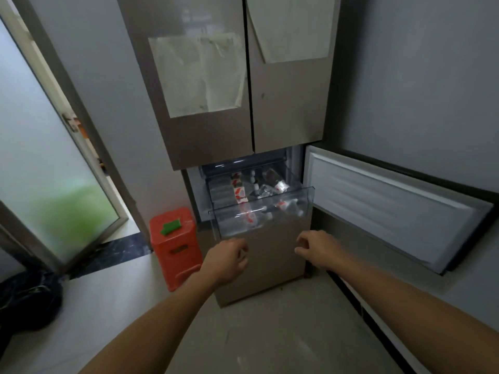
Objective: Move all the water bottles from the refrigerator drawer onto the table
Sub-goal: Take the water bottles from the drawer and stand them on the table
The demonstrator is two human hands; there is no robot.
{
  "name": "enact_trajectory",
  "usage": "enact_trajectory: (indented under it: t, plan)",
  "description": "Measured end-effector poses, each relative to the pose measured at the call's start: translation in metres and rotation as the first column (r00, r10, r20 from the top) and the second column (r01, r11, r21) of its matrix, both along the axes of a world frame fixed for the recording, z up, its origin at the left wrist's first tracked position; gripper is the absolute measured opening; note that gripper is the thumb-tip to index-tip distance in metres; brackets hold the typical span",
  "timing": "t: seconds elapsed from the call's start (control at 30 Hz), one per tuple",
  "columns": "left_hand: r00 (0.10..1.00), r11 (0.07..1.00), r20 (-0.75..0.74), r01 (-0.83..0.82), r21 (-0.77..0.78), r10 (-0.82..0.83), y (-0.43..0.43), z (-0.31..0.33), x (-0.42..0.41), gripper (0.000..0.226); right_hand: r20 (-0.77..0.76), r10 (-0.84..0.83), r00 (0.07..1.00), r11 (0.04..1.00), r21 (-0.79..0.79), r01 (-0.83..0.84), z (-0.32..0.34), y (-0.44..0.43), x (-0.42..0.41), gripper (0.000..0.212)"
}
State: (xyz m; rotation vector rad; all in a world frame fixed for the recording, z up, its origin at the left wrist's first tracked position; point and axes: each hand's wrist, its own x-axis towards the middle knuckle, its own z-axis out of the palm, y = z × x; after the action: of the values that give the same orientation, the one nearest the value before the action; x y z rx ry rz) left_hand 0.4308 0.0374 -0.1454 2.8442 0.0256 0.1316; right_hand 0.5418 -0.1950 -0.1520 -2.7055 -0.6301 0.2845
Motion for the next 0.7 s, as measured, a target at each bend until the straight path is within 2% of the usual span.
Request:
enact_trajectory:
  t: [0.3, 0.53, 0.7]
  plan:
    - [0.997, 0.997, 0.027, -0.074, -0.022, 0.074, 0.086, -0.011, 0.128, 0.021, -0.006, 0.062, 0.998, 0.998, 0.009, -0.062, -0.012, 0.087, 0.131, 0.033]
    - [1.0, 1.0, -0.029, -0.008, -0.016, 0.008, 0.122, -0.016, 0.237, 0.025, 0.007, -0.051, 0.999, 0.999, -0.005, 0.051, -0.006, 0.119, 0.23, 0.034]
    - [0.99, 1.0, -0.14, 0.013, 0.01, -0.011, 0.126, -0.039, 0.3, 0.024, -0.007, -0.088, 0.996, 0.994, -0.066, 0.088, -0.021, 0.117, 0.29, 0.043]
